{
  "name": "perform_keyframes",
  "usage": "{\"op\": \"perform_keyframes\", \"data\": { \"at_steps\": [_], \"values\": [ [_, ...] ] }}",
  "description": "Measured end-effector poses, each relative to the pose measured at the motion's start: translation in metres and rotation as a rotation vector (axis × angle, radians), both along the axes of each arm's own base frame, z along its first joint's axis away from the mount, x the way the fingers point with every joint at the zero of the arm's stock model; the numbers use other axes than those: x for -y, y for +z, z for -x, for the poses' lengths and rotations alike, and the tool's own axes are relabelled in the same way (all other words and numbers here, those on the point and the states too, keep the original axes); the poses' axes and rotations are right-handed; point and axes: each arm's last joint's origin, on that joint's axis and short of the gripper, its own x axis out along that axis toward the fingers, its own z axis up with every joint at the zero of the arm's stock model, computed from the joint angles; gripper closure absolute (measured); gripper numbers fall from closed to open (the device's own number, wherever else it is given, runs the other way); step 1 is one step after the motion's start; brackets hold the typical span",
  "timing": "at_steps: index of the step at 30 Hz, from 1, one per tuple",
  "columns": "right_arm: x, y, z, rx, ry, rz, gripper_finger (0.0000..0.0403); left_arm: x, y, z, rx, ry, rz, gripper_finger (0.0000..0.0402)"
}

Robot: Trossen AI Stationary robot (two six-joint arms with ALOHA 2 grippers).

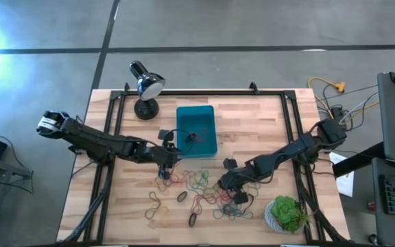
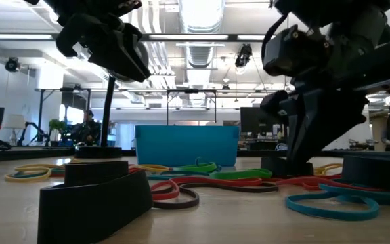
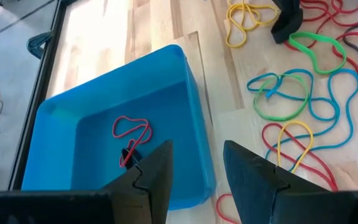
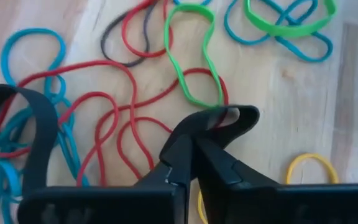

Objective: Pick and place rubber bands into bin
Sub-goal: Put the black rubber band into the blue bin

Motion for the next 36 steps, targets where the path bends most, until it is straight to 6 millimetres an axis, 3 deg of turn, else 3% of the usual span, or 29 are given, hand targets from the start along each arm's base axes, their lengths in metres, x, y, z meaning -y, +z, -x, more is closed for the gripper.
{"op": "perform_keyframes", "data": {
  "at_steps": [10, 26, 36],
  "values": [
    [0.0, 0.011, 0.0, 0.035, -0.035, -0.038, 0.0383, 0.0, -0.001, 0.001, -0.004, 0.0, -0.001, 0.0274],
    [0.002, 0.011, 0.001, 0.03, -0.09, -0.011, 0.0239, 0.0, -0.003, 0.001, -0.005, 0.015, 0.016, 0.0274],
    [0.004, 0.008, 0.003, 0.008, -0.146, -0.039, 0.0191, 0.0, -0.004, 0.001, -0.006, 0.016, 0.017, 0.0274]
  ]
}}
